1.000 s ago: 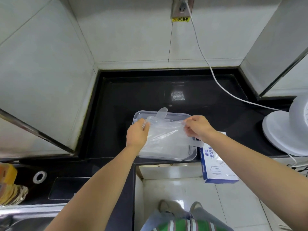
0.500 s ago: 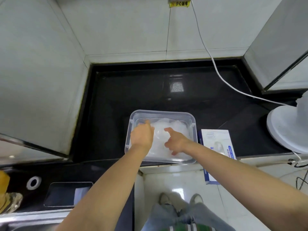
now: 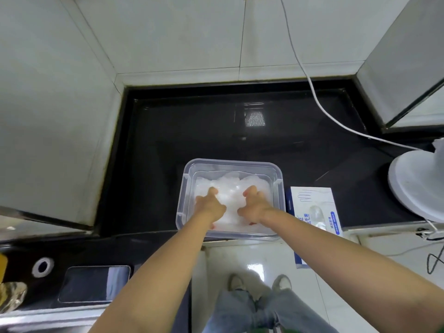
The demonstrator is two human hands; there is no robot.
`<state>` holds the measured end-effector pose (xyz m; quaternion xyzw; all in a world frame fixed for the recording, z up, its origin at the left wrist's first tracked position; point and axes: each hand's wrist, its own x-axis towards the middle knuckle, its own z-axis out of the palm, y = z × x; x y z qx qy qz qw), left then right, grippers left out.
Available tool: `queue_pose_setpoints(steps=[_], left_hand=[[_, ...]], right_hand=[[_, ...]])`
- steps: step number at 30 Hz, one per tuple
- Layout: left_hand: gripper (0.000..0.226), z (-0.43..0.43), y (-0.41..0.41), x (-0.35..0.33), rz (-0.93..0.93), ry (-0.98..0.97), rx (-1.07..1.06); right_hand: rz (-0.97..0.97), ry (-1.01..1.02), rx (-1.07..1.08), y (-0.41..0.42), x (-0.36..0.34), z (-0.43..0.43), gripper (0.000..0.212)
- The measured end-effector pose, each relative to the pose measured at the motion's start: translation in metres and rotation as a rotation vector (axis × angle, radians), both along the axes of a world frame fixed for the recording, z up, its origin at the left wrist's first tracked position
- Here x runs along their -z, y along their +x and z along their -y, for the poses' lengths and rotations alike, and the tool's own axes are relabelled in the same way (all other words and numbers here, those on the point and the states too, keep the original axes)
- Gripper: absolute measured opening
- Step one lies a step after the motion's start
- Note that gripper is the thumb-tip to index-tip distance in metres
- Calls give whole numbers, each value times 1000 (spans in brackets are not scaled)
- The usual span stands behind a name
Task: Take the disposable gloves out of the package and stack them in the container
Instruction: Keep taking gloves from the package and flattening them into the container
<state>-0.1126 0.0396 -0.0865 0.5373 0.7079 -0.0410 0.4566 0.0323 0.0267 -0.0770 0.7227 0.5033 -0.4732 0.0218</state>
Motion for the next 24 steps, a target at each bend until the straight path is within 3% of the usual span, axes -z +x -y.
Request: queue_pose_setpoints(steps=[4,7,12,16,18,20,24], left_hand=[[75,0,-1,-1,-6,-30,-31],[73,5,4,-6,12,-92,-32],[78,12,6,-15,-22,-152,22],[54,20,16,-35,-191,102,174],[36,20,26,-51,-252,283,151],[29,21,42,-64,-264,425,109],[26,27,84,-85,-190,567,93]], right_hand=[[80,-31,-47,3,2,0,70],[121,-33,-100,3,2,1,69],[28,-71,-132,12,-9,2,64],[-144,92,-126,17,-39,3,49],[-232,209,-80,18,-60,0,35],[-312,339,-2,26,-81,0,21],[-261,539,99,69,-99,5,19]])
